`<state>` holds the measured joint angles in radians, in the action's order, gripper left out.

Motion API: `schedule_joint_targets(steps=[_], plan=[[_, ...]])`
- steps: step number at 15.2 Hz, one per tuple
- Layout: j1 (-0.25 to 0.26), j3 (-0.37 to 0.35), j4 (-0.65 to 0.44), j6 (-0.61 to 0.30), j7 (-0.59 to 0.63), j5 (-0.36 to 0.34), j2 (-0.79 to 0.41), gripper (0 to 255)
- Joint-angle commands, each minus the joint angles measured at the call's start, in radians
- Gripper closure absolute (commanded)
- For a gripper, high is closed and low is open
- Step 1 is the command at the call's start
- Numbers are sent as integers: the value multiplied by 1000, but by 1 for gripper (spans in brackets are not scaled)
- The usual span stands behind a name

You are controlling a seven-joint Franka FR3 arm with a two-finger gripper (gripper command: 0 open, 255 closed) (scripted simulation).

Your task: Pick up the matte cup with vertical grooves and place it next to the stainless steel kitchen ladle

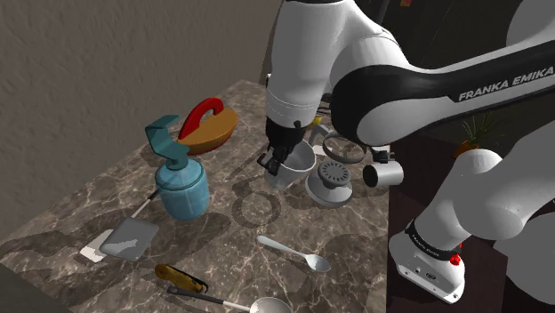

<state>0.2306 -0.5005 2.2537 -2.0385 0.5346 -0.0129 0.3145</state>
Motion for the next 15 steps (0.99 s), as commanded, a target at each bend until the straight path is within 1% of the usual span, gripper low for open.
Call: schedule_joint_targets(steps=[1, 15], plan=[[-1, -3, 22, -29, 5, -3, -6, 255], [-13, -37, 143, -222, 65, -50, -90, 255]])
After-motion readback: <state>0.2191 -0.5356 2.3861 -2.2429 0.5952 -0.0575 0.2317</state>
